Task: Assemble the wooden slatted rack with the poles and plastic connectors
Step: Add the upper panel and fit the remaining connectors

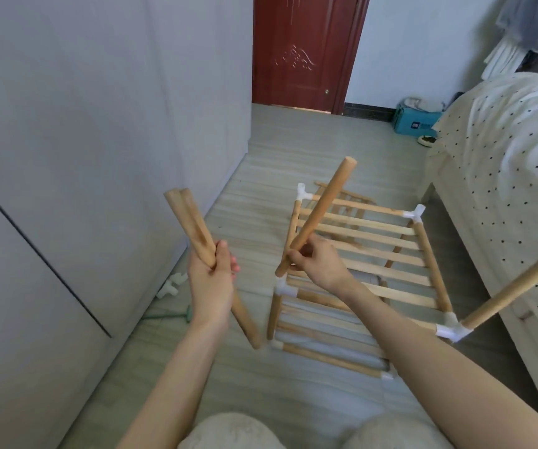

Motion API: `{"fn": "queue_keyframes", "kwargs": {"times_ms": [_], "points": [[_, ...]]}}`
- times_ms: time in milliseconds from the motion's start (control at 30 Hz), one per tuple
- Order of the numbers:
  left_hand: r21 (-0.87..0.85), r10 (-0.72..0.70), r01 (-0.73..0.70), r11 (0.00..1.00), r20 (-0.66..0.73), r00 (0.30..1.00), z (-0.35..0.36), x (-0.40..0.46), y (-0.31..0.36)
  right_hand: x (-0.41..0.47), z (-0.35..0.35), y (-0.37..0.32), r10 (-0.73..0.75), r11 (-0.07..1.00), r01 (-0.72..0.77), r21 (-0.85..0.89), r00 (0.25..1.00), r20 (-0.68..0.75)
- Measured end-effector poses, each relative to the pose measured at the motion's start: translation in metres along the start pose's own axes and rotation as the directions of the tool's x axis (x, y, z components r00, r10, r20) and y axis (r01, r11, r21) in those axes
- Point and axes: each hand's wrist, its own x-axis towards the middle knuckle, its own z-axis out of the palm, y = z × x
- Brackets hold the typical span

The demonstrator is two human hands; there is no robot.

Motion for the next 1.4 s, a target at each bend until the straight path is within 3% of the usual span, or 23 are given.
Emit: {"fn": "queue_keyframes", "kwargs": {"times_ms": [300, 467, 900, 1133, 1300, 1400], "points": [[0.034, -0.03, 0.029, 0.999, 0.021, 0.999, 0.002, -0.001, -0.011, -0.003, 0.0, -0.003, -0.104, 0.968, 0.115, -0.222, 0.993, 0.058], [0.029, -0.057, 0.055, 0.998, 0.044, 0.997, 0.007, -0.007, -0.014, -0.001, 0.009, -0.001, -0.067, 0.933, 0.134, -0.334, 0.976, 0.205], [0.028, -0.063, 0.062, 0.998, 0.047, 0.997, 0.005, -0.011, -0.012, -0.006, 0.01, 0.006, -0.075, 0.964, 0.136, -0.228, 0.963, 0.26], [0.091, -0.037, 0.03, 0.995, 0.083, 0.996, -0.005, -0.016, -0.007, -0.039, -0.018, 0.019, -0.002, 0.99, 0.042, -0.135, 0.96, 0.281], [0.204, -0.021, -0.02, 0.979, 0.195, 0.98, -0.002, -0.019, -0.014, -0.09, -0.052, 0.045, 0.018, 0.973, 0.025, -0.228, 0.982, 0.186], [0.314, -0.022, -0.08, 0.946, 0.307, 0.951, 0.005, -0.023, -0.023, -0.116, -0.078, 0.064, 0.073, 0.983, -0.052, -0.174, 0.991, 0.113]]}}
